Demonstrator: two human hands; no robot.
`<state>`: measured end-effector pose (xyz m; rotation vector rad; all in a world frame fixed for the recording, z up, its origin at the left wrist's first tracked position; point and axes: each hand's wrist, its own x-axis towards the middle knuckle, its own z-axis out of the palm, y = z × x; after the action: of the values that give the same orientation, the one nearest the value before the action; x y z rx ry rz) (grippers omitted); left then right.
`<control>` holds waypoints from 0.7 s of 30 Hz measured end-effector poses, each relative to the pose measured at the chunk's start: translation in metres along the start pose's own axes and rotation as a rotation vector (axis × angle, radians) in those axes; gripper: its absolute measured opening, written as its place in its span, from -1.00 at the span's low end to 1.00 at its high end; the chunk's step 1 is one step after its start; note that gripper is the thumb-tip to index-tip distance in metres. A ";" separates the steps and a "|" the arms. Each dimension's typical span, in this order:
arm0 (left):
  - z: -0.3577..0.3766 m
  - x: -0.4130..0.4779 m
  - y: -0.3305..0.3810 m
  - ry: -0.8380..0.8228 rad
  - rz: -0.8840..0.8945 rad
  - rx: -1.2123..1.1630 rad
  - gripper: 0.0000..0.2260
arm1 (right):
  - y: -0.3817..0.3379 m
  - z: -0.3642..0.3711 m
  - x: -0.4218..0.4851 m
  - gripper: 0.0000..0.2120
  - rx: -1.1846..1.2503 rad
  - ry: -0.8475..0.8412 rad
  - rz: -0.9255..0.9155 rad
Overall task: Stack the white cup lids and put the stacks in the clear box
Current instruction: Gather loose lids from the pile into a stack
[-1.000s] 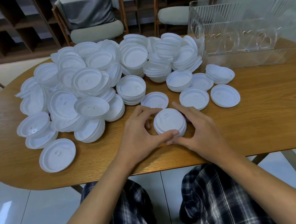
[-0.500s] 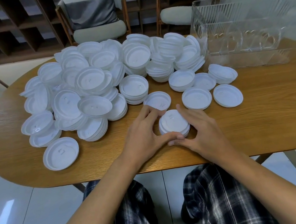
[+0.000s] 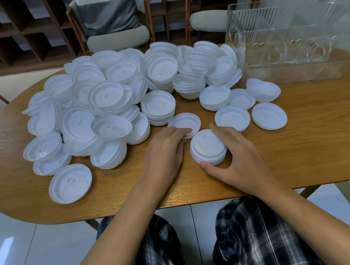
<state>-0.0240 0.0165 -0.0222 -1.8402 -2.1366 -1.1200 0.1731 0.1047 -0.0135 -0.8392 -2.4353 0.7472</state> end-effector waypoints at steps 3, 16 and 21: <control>-0.003 -0.003 0.004 0.025 -0.003 -0.034 -0.75 | -0.001 0.000 0.000 -0.11 0.015 0.008 0.001; -0.022 -0.006 0.020 0.197 -0.091 -0.402 -0.57 | -0.005 -0.003 0.000 -0.09 0.042 0.011 0.016; -0.022 -0.006 0.014 0.168 -0.146 -0.514 -0.57 | -0.005 -0.004 0.000 -0.06 0.052 0.001 0.024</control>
<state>-0.0182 -0.0018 -0.0031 -1.6927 -2.0446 -1.9303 0.1727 0.1028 -0.0076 -0.8497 -2.3983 0.8158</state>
